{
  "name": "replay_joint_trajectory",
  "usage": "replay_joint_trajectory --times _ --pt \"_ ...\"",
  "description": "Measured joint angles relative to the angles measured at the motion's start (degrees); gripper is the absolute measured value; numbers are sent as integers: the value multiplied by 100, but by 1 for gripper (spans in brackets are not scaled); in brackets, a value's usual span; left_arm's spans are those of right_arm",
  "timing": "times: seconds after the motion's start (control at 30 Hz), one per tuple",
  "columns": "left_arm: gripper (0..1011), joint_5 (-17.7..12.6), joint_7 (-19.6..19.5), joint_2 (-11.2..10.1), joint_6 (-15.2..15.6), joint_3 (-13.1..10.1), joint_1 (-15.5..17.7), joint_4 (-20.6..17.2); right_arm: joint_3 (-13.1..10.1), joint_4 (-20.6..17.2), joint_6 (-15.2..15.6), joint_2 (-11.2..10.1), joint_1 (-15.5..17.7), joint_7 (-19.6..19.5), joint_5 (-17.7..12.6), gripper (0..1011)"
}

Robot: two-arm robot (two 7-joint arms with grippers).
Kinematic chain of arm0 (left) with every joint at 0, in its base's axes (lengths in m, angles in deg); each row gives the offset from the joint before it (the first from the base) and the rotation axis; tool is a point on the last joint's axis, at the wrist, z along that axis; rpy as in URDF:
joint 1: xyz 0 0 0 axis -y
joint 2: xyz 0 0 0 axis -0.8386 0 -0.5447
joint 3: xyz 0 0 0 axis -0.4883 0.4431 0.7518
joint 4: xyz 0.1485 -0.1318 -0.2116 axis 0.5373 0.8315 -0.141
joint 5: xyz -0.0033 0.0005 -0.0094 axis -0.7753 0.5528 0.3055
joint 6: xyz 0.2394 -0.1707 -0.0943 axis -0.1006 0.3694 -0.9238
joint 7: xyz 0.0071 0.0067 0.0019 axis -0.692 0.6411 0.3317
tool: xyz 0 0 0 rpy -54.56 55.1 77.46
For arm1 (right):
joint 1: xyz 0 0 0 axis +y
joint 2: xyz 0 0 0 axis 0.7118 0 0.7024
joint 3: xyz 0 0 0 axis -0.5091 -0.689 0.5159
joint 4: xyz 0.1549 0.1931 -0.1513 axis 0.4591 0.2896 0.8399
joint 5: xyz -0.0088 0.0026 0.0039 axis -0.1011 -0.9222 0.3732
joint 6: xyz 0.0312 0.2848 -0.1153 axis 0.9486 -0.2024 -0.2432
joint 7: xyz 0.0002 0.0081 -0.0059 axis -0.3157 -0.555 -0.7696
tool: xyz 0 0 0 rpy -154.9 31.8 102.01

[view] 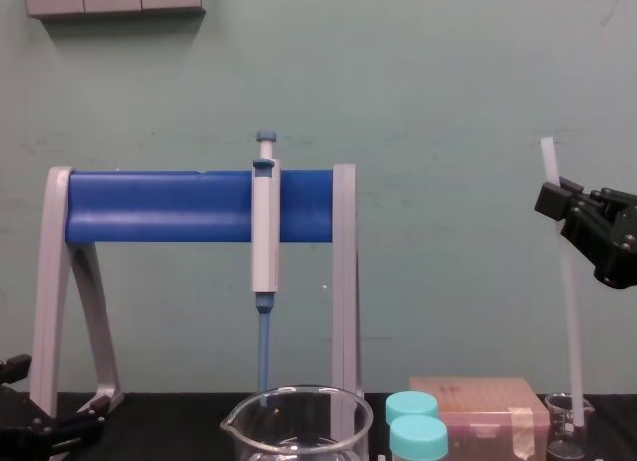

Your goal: Pick up the stirring rod with one hand, then place it down.

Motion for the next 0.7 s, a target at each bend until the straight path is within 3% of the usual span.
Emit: replay_joint_trajectory --times 0.7 --pt "1000 0 0 0 0 0 0 0 8 -8 6 -6 -4 -14 14 64"
